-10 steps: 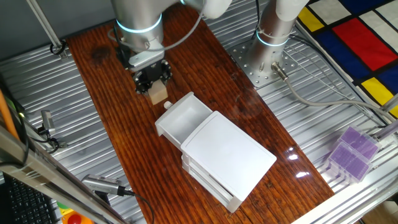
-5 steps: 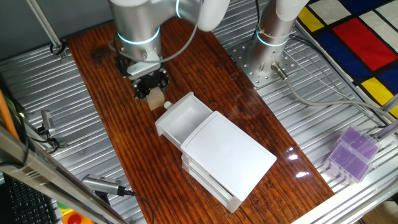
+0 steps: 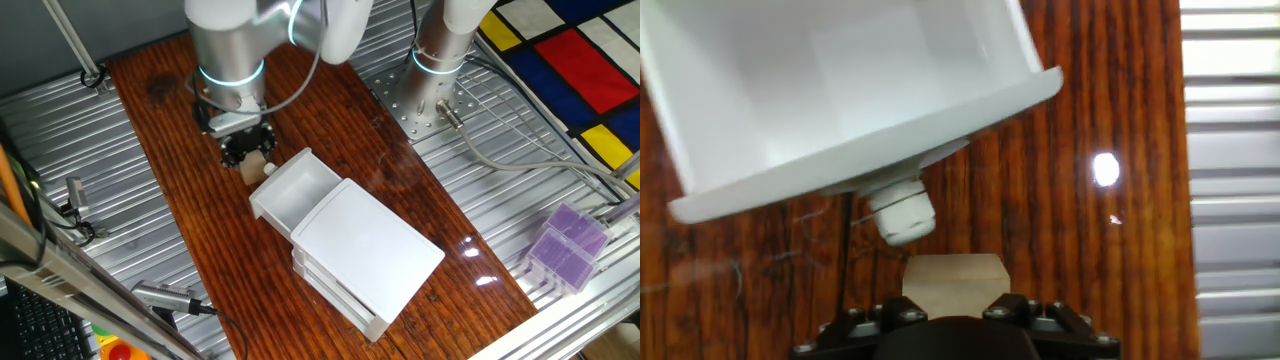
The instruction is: Take something out of a drawer
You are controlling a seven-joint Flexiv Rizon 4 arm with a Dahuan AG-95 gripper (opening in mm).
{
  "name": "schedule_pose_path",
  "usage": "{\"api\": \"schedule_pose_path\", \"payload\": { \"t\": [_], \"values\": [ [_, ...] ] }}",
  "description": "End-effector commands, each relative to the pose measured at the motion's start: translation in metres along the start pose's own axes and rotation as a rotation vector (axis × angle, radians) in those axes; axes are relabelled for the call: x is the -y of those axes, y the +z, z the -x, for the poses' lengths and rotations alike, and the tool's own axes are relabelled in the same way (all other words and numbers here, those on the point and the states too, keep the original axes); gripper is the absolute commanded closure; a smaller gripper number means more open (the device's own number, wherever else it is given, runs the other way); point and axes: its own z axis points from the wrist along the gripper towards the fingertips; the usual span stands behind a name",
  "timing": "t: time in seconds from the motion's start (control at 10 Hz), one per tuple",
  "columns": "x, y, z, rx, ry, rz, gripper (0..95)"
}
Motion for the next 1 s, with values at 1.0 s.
{"api": "schedule_pose_path", "payload": {
  "t": [1.0],
  "values": [
    [-0.0144, 0.0122, 0.0027, -0.009, -0.017, -0.009, 57.0]
  ]
}}
